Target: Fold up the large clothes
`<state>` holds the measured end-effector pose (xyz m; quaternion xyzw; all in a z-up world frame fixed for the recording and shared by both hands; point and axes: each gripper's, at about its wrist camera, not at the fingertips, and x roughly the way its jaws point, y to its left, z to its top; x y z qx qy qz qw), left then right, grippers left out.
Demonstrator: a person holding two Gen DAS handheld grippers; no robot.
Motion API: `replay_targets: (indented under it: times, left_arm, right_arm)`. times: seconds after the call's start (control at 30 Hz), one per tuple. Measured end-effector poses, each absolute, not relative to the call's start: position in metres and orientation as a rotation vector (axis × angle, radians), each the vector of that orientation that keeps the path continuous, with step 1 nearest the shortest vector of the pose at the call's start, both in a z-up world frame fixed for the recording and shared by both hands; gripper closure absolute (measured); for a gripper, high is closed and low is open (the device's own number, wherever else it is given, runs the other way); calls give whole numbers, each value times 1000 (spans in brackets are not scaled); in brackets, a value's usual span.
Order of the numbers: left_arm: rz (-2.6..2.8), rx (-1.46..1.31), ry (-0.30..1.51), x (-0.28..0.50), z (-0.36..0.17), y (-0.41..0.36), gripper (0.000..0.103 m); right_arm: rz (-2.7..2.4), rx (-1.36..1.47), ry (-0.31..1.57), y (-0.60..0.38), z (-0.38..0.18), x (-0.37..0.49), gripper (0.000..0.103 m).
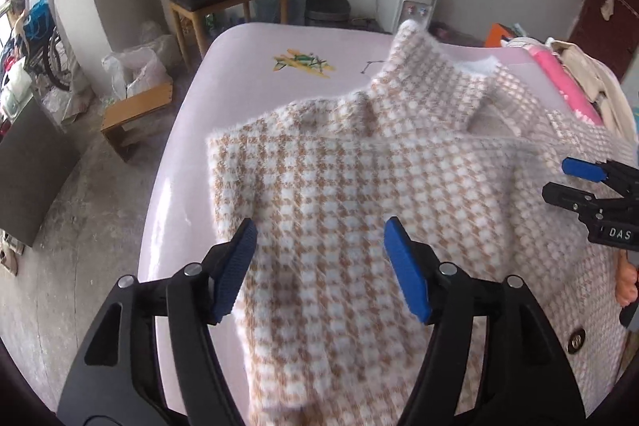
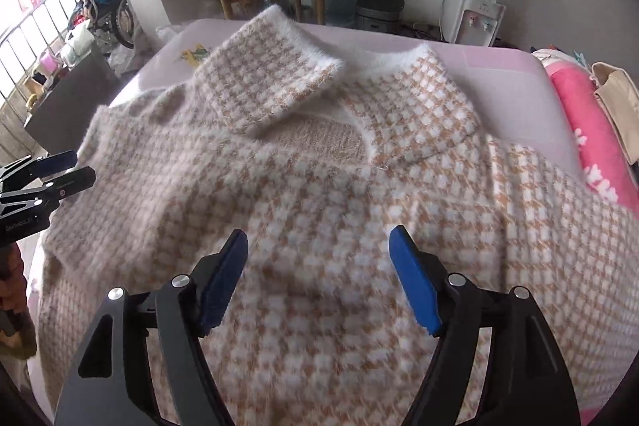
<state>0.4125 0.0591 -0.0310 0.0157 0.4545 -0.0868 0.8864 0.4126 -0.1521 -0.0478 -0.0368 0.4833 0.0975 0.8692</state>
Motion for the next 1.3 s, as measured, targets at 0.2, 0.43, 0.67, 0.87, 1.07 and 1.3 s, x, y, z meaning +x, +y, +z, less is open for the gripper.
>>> replay_targets:
  times: [0.2, 0.43, 0.67, 0.87, 1.07, 1.3]
  left_arm:
    - [-163, 157, 1050, 382, -64, 36, 23]
    - [-132, 202, 917, 355, -41, 9, 18]
    - [-64, 135, 987, 363, -51, 3, 13]
    - [-124, 168, 943, 328, -28, -17, 13]
    - [-213, 260, 917, 309, -28, -63, 13]
    - [-234, 263, 923, 313, -34, -90, 13]
  right_arm:
    - [123, -111, 1083, -182, -74, 387, 30]
    - [114, -17, 1055, -191, -62, 368, 29]
    - [66, -61, 1055, -184, -54, 347, 26]
    - [64, -131, 1029, -183, -40, 298, 25]
    - [63, -156, 1057, -192, -54, 259, 21]
    - [52, -138, 1073, -209, -61, 248, 20]
